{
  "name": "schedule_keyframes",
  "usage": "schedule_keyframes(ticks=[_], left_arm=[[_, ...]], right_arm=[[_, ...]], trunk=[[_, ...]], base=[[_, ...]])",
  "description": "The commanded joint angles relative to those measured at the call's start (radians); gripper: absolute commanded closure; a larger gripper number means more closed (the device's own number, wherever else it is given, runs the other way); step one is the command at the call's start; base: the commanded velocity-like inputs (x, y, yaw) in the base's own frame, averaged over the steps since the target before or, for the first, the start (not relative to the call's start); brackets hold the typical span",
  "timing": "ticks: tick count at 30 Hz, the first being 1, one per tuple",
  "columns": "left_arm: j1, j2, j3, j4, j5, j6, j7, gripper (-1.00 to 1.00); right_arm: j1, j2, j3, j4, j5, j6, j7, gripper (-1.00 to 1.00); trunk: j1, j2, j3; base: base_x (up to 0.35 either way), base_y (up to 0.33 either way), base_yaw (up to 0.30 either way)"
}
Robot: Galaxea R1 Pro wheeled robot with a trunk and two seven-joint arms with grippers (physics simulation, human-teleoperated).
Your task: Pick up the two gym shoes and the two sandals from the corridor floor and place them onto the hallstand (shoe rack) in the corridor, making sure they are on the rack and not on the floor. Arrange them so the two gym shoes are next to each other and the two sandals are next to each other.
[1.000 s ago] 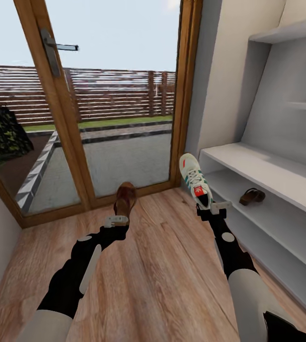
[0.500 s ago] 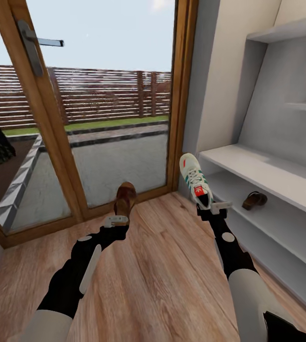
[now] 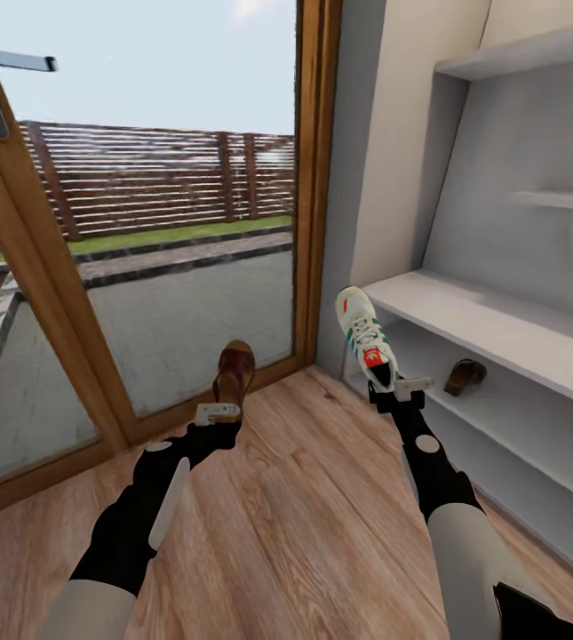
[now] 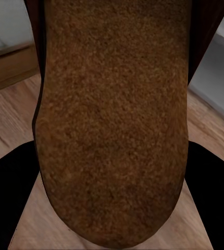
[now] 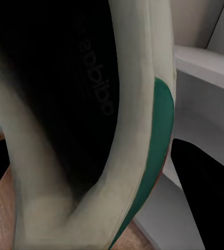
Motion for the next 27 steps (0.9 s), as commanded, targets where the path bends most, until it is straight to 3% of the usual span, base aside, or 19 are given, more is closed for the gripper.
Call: schedule_keyframes(ticks=[1,7,27], left_arm=[[0.0,0.0,0.001,-0.001,0.011,0.006,0.002,1.0],[0.0,0.0,0.001,-0.001,0.011,0.006,0.002,1.0],[0.0,0.0,0.001,-0.001,0.011,0.006,0.002,1.0]], right_arm=[[-0.001,0.002,-0.008,-0.001,0.005,-0.004,0.009,1.0],[-0.001,0.002,-0.008,-0.001,0.005,-0.005,0.009,1.0],[-0.001,0.002,-0.008,0.0,0.005,-0.004,0.009,1.0]], trunk=[[0.0,0.0,-0.001],[0.0,0.0,-0.001],[0.0,0.0,-0.001]], base=[[0.188,0.294,-0.254],[0.129,0.234,-0.254],[0.005,0.009,-0.261]])
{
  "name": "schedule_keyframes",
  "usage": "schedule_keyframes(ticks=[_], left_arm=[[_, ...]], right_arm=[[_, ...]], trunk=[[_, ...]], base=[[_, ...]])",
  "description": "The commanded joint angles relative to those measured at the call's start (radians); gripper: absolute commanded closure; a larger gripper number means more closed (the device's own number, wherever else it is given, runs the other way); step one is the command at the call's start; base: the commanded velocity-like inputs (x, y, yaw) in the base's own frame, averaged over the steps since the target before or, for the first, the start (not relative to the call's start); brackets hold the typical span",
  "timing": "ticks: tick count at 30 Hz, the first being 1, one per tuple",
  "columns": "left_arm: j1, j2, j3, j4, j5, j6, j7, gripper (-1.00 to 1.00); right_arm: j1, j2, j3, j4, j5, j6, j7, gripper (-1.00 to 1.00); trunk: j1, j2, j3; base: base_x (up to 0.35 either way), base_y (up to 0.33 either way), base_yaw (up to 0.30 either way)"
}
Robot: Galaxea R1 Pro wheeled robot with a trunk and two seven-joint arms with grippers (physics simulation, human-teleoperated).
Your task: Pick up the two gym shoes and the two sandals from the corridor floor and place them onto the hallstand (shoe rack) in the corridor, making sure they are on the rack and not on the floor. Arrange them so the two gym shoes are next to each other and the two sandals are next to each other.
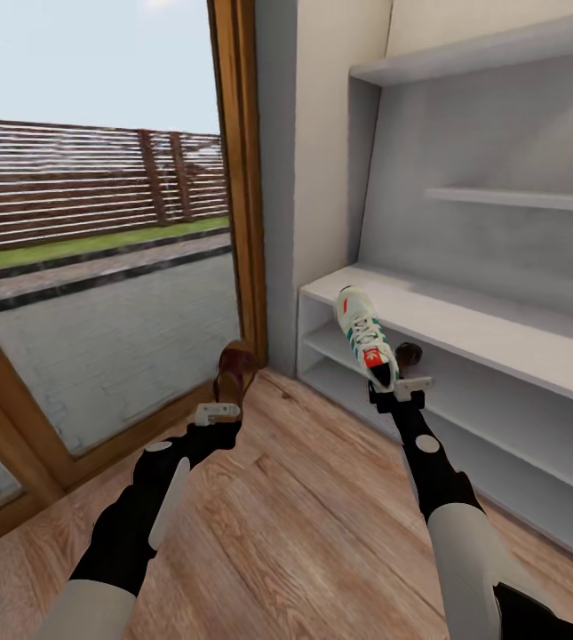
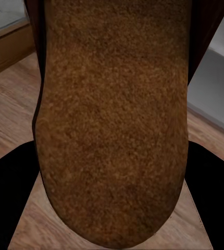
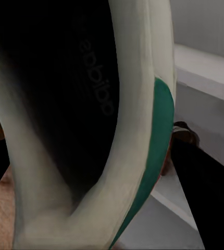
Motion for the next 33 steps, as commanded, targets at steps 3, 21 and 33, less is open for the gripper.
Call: schedule_keyframes(ticks=[3,21,33], left_arm=[[0.0,0.0,0.001,-0.001,0.011,0.007,0.002,1.0],[0.0,0.0,0.001,-0.001,0.011,0.007,0.002,1.0],[0.0,0.0,0.001,-0.001,0.011,0.007,0.002,1.0]], right_arm=[[-0.001,0.002,-0.008,0.0,0.005,-0.005,0.009,1.0],[-0.002,0.002,-0.008,0.0,0.005,-0.005,0.009,1.0],[-0.002,0.002,-0.008,-0.001,0.005,-0.005,0.009,1.0]], trunk=[[0.0,0.0,-0.001],[0.0,0.0,-0.001],[0.0,0.0,-0.001]], base=[[0.0,0.055,-0.29],[0.145,0.189,-0.292],[0.003,0.002,-0.292]])
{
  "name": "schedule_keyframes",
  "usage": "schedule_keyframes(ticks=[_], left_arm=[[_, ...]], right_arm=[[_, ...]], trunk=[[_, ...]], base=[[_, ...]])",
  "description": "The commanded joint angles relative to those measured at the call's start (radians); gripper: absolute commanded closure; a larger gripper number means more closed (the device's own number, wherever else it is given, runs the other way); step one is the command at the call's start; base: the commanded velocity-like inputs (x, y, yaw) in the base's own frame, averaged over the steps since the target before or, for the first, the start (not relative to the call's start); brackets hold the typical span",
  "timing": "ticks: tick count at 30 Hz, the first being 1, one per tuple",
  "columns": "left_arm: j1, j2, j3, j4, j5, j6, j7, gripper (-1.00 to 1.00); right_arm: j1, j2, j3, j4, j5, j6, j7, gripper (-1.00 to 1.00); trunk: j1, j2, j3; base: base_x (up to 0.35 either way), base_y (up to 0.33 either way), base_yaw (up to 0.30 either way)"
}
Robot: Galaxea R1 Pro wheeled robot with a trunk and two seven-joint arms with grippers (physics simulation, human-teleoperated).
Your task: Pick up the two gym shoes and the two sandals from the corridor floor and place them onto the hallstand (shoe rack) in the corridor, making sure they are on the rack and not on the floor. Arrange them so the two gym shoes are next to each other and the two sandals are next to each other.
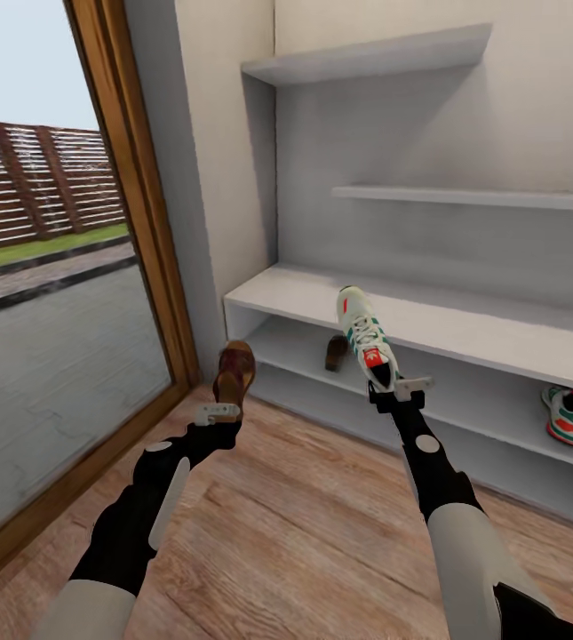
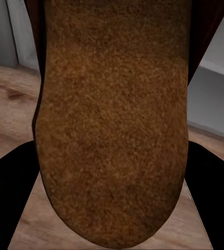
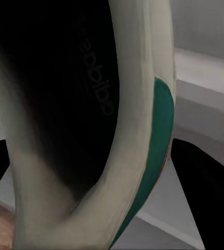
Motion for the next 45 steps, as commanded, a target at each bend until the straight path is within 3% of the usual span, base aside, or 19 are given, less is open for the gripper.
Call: schedule_keyframes(ticks=[1,45], left_arm=[[0.0,0.0,0.001,-0.001,0.011,0.007,0.002,1.0],[0.0,0.0,0.001,0.009,0.013,0.007,0.002,1.0]], right_arm=[[-0.001,0.002,-0.008,0.0,0.005,-0.005,0.009,1.0],[-0.001,0.002,-0.008,0.0,0.005,-0.005,0.009,1.0]], trunk=[[0.0,0.0,-0.001],[0.0,0.0,-0.001]], base=[[0.0,0.0,-0.292],[0.019,0.046,-0.292]])
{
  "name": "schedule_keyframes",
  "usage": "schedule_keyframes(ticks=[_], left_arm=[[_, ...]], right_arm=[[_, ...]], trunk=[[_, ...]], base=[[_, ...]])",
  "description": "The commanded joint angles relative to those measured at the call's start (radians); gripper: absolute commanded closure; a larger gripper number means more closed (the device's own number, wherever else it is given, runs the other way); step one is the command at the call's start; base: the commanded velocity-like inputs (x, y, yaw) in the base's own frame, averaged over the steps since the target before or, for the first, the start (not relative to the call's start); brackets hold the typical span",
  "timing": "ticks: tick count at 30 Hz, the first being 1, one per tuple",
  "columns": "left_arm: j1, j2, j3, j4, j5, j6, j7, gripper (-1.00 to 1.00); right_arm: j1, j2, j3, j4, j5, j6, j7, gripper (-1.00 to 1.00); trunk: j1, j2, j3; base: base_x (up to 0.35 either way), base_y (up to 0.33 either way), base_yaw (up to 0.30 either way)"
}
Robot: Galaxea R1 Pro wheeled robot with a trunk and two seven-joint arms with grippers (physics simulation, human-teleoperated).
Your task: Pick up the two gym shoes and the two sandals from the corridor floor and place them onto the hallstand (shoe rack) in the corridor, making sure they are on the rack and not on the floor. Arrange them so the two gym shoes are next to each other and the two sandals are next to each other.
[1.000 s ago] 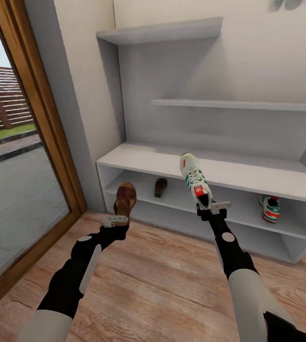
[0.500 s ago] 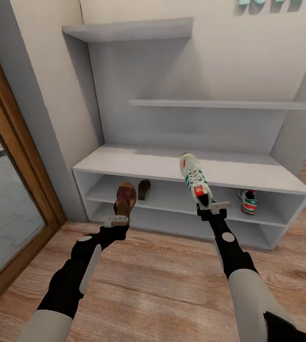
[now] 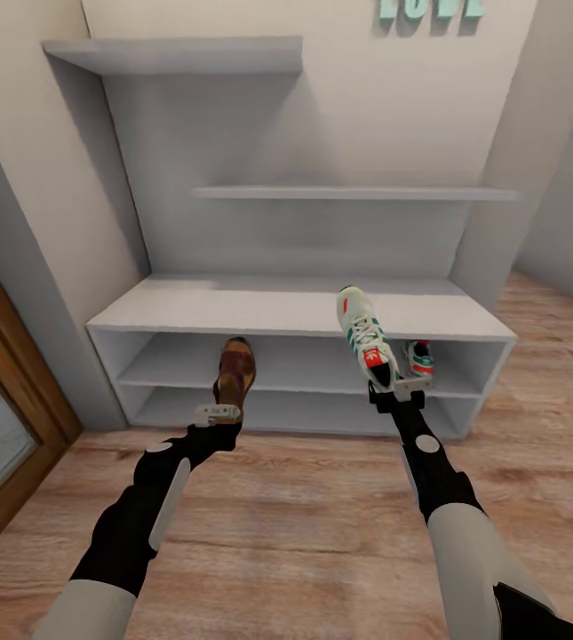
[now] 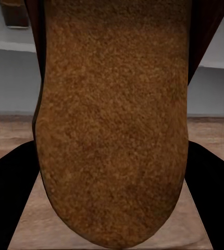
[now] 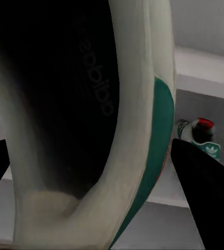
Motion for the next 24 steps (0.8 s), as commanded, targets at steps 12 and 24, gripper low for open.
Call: schedule_keyframes(ticks=[12,24], left_arm=[[0.0,0.0,0.001,0.002,0.011,0.006,0.002,1.0],[0.0,0.0,0.001,0.002,0.011,0.006,0.002,1.0]], right_arm=[[-0.001,0.002,-0.008,0.001,0.005,-0.005,0.009,1.0],[-0.001,0.002,-0.008,0.001,0.005,-0.005,0.009,1.0]], trunk=[[0.0,0.0,-0.001],[0.0,0.0,-0.003]], base=[[-0.011,0.01,-0.268],[0.0,0.0,-0.001]])
